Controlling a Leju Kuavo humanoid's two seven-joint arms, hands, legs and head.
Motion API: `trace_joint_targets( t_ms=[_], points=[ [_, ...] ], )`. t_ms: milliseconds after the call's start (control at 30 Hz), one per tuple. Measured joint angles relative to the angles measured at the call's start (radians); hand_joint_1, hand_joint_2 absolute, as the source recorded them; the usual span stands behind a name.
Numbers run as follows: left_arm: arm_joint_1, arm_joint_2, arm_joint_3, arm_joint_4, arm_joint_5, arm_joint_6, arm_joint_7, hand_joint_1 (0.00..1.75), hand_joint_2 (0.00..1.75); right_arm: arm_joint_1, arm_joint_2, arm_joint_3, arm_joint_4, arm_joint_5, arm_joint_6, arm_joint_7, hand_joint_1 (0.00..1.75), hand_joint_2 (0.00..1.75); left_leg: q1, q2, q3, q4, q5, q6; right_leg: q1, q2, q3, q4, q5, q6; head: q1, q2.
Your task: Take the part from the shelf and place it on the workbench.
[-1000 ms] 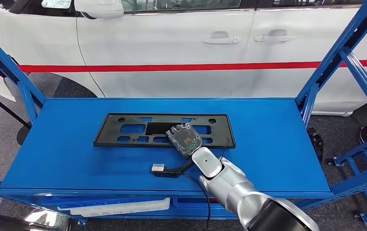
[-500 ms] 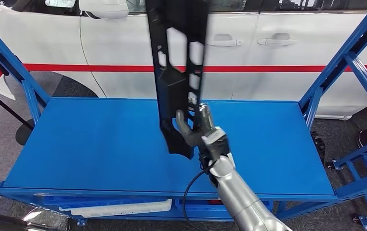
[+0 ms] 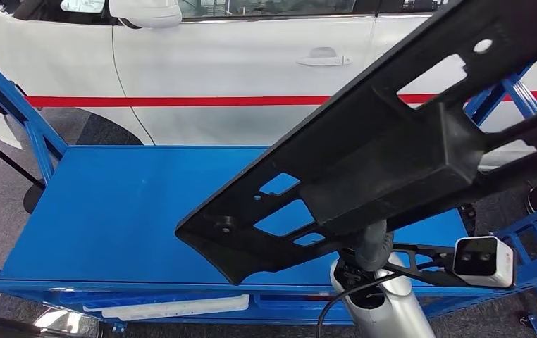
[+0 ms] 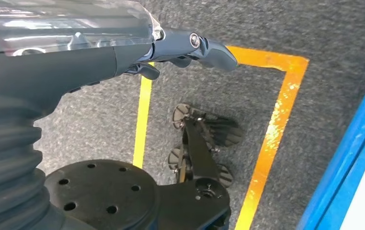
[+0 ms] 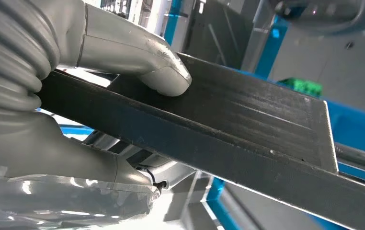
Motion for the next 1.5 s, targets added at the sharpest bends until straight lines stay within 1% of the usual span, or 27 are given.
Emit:
trace_joint_targets(
  t_ms=[67, 167, 200, 233, 267, 367, 433, 533, 600, 667, 700, 733, 767, 833, 900, 933, 1033, 1067, 1100, 1167, 1200, 1233, 1267, 1300, 1367, 1433, 1500],
  points=[
    [-0.002, 0.0, 0.002, 0.0, 0.0, 0.009, 0.005, 0.0, 1.75, 0.0, -0.004, 0.003, -0.023, 0.027, -0.022, 0.0, 1.68, 1.75, 0.001, 0.002, -0.011, 0.032, -0.029, -0.009, -0.004, -0.003, -0.001, -0.005, 0.006, -0.011, 0.0, 0.0],
    [-0.005, 0.0, 0.007, 0.0, 0.002, 0.017, 0.007, 0.0, 1.75, 0.002, -0.018, 0.01, -0.033, 0.057, -0.063, -0.003, 1.68, 1.75, 0.005, 0.004, -0.079, 0.21, -0.136, -0.02, -0.002, -0.007, -0.009, -0.006, 0.013, -0.022, 0.0, 0.0],
    [-0.005, -0.001, 0.01, 0.0, 0.003, 0.018, 0.007, 0.0, 1.75, 0.005, -0.025, 0.014, -0.032, 0.063, -0.07, -0.004, 1.68, 1.75, 0.006, 0.004, -0.099, 0.265, -0.16, -0.022, 0.0, -0.008, -0.014, -0.006, 0.016, -0.024, 0.0, 0.0],
    [-0.005, -0.001, 0.012, 0.0, 0.004, 0.017, 0.007, 0.0, 1.75, 0.007, -0.031, 0.018, -0.031, 0.069, -0.074, -0.004, 1.68, 1.75, 0.006, 0.004, -0.102, 0.285, -0.164, -0.021, 0.002, -0.008, -0.019, -0.004, 0.019, -0.025, 0.0, 0.0],
    [-0.005, -0.001, 0.015, 0.0, 0.004, 0.016, 0.007, 0.0, 1.75, 0.01, -0.038, 0.022, -0.03, 0.081, -0.078, -0.005, 1.68, 1.75, 0.005, 0.003, -0.084, 0.264, -0.149, -0.018, 0.003, -0.008, -0.024, -0.003, 0.022, -0.025, 0.0, 0.0],
    [-0.007, 0.0, 0.023, 0.0, 0.002, 0.008, 0.007, 0.0, 1.75, 0.014, -0.053, 0.035, -0.031, 0.144, -0.1, -0.007, 1.68, 1.75, 0.0, 0.004, 0.037, 0.056, -0.07, 0.001, 0.009, -0.008, -0.031, 0.001, 0.031, -0.021, 0.0, 0.0],
    [-0.009, 0.002, 0.024, 0.0, -0.003, 0.004, 0.007, 0.0, 1.75, 0.018, -0.065, 0.046, -0.035, 0.191, -0.114, -0.008, 1.68, 1.75, -0.007, 0.004, 0.07, -0.011, -0.053, 0.012, 0.009, -0.009, -0.034, 0.0, 0.04, -0.011, 0.0, 0.0],
    [-0.008, 0.001, 0.025, 0.0, -0.008, -0.001, 0.008, 0.0, 1.75, 0.03, -0.079, 0.065, -0.038, 0.245, -0.129, -0.008, 1.68, 1.75, -0.007, 0.005, 0.063, -0.023, -0.03, 0.025, 0.007, -0.009, -0.037, -0.003, 0.048, 0.007, 0.0, 0.0],
    [-0.009, 0.001, 0.025, 0.0, -0.01, -0.003, 0.009, 0.0, 1.75, 0.039, -0.085, 0.074, -0.04, 0.272, -0.137, -0.008, 1.68, 1.75, 0.0, 0.009, 0.052, -0.036, -0.005, 0.035, 0.006, -0.005, -0.058, 0.042, -0.005, 0.018, 0.0, 0.0],
    [-0.01, 0.001, 0.025, 0.0, -0.013, -0.003, 0.01, 0.0, 1.75, 0.052, -0.091, 0.082, -0.041, 0.295, -0.143, -0.008, 1.68, 1.75, 0.001, 0.011, 0.029, -0.037, 0.014, 0.04, -0.001, -0.003, -0.098, 0.163, -0.099, 0.029, 0.0, 0.0],
    [-0.01, 0.001, 0.025, 0.0, -0.014, -0.003, 0.011, 0.0, 1.75, 0.059, -0.094, 0.086, -0.041, 0.304, -0.145, -0.008, 1.68, 1.75, 0.001, 0.011, 0.016, -0.035, 0.022, 0.039, -0.004, -0.003, -0.114, 0.225, -0.13, 0.034, 0.0, 0.0],
    [-0.01, 0.001, 0.025, 0.0, -0.016, -0.003, 0.011, 0.0, 1.75, 0.065, -0.096, 0.089, -0.041, 0.312, -0.147, -0.008, 1.68, 1.75, 0.002, 0.011, 0.003, -0.031, 0.029, 0.037, -0.007, -0.003, -0.118, 0.265, -0.14, 0.038, 0.0, 0.0],
    [-0.01, 0.001, 0.025, 0.0, -0.017, -0.003, 0.011, 0.0, 1.75, 0.069, -0.097, 0.092, -0.041, 0.318, -0.149, -0.008, 1.68, 1.75, 0.003, 0.012, -0.011, -0.026, 0.035, 0.034, -0.01, -0.004, -0.103, 0.269, -0.129, 0.041, 0.0, 0.0],
    [-0.01, 0.001, 0.025, 0.0, -0.021, -0.004, 0.012, 0.0, 1.75, 0.072, -0.1, 0.095, -0.042, 0.329, -0.149, -0.008, 1.68, 1.75, 0.006, 0.011, -0.036, -0.01, 0.043, 0.026, -0.017, -0.004, -0.02, 0.169, -0.083, 0.047, 0.0, 0.0],
    [-0.011, 0.001, 0.025, 0.0, -0.025, -0.005, 0.012, 0.0, 1.75, 0.073, -0.101, 0.097, -0.044, 0.335, -0.148, -0.008, 1.68, 1.75, 0.005, 0.009, -0.055, 0.007, 0.049, 0.015, -0.017, 0.0, 0.063, 0.046, -0.071, 0.041, 0.0, 0.0],
    [-0.011, 0.001, 0.025, 0.0, -0.027, -0.006, 0.012, 0.0, 1.75, 0.074, -0.103, 0.097, -0.046, 0.335, -0.148, -0.008, 1.68, 1.75, 0.004, 0.008, -0.061, 0.013, 0.053, 0.009, -0.016, 0.003, 0.081, 0.015, -0.076, 0.034, -0.001, 0.0],
    [-0.009, 0.002, 0.025, 0.0, -0.034, -0.007, 0.012, 0.0, 1.75, 0.076, -0.106, 0.097, -0.047, 0.336, -0.142, -0.008, 1.68, 1.75, 0.006, 0.006, -0.07, 0.017, 0.063, -0.012, -0.011, 0.005, 0.07, 0.007, -0.066, 0.003, -0.002, 0.0],
    [-0.009, 0.003, 0.025, 0.0, -0.037, -0.007, 0.013, 0.0, 1.75, 0.078, -0.107, 0.097, -0.047, 0.336, -0.139, -0.008, 1.68, 1.75, 0.008, 0.006, -0.078, 0.029, 0.047, -0.018, -0.011, 0.003, 0.061, 0.007, -0.057, -0.007, -0.002, 0.0],
    [-0.008, 0.003, 0.025, 0.0, -0.04, -0.008, 0.015, 0.0, 1.75, 0.079, -0.108, 0.097, -0.047, 0.336, -0.135, -0.008, 1.68, 1.75, 0.01, 0.006, -0.09, 0.058, 0.012, -0.023, -0.012, 0.001, 0.05, 0.006, -0.046, -0.015, -0.002, 0.0],
    [-0.009, 0.003, 0.024, 0.0, -0.047, -0.009, 0.021, 0.0, 1.75, 0.084, -0.108, 0.097, -0.047, 0.336, -0.126, -0.008, 1.68, 1.75, 0.011, 0.007, -0.124, 0.169, -0.089, -0.029, -0.009, -0.001, 0.024, 0.006, -0.026, -0.025, -0.002, 0.0],
    [-0.01, 0.004, 0.024, 0.0, -0.049, -0.009, 0.023, 0.0, 1.75, 0.085, -0.109, 0.097, -0.048, 0.336, -0.122, -0.008, 1.68, 1.75, 0.011, 0.008, -0.137, 0.233, -0.126, -0.03, -0.005, -0.001, 0.01, 0.006, -0.015, -0.027, -0.002, 0.0],
    [-0.01, 0.005, 0.024, 0.0, -0.052, -0.009, 0.025, 0.0, 1.75, 0.087, -0.109, 0.096, -0.048, 0.336, -0.119, -0.008, 1.68, 1.75, 0.011, 0.008, -0.142, 0.282, -0.14, -0.029, -0.001, -0.002, -0.004, 0.007, -0.005, -0.029, -0.002, 0.0],
    [-0.011, 0.006, 0.024, 0.0, -0.054, -0.01, 0.027, 0.0, 1.75, 0.088, -0.11, 0.094, -0.048, 0.336, -0.116, -0.007, 1.68, 1.75, 0.01, 0.008, -0.131, 0.302, -0.131, -0.025, 0.003, -0.002, -0.018, 0.007, 0.006, -0.03, -0.002, 0.0],
    [-0.011, 0.008, 0.024, 0.0, -0.057, -0.01, 0.028, 0.0, 1.75, 0.089, -0.11, 0.091, -0.05, 0.336, -0.114, -0.007, 1.68, 1.75, 0.007, 0.008, -0.103, 0.287, -0.104, -0.018, 0.008, -0.002, -0.031, 0.007, 0.016, -0.031, -0.002, 0.0],
    [-0.014, 0.013, 0.023, 0.0, -0.065, -0.012, 0.03, 0.0, 1.75, 0.091, -0.111, 0.082, -0.058, 0.336, -0.11, -0.006, 1.68, 1.75, -0.004, 0.008, -0.001, 0.164, -0.064, 0.008, 0.015, -0.002, -0.051, 0.008, 0.036, -0.031, -0.002, 0.0],
    [-0.019, 0.019, 0.022, -0.001, -0.075, -0.015, 0.032, 0.0, 1.75, 0.094, -0.111, 0.072, -0.068, 0.337, -0.107, -0.006, 1.68, 1.75, -0.016, 0.009, 0.092, 0.023, -0.074, 0.029, 0.015, -0.005, -0.059, 0.006, 0.054, -0.026, -0.002, 0.0],
    [-0.023, 0.025, 0.022, -0.001, -0.083, -0.016, 0.037, 0.0, 1.75, 0.099, -0.112, 0.062, -0.075, 0.338, -0.104, -0.005, 1.68, 1.75, -0.023, 0.01, 0.119, -0.034, -0.078, 0.038, 0.011, -0.008, -0.06, -0.001, 0.073, -0.014, -0.002, 0.0]
  ],
)
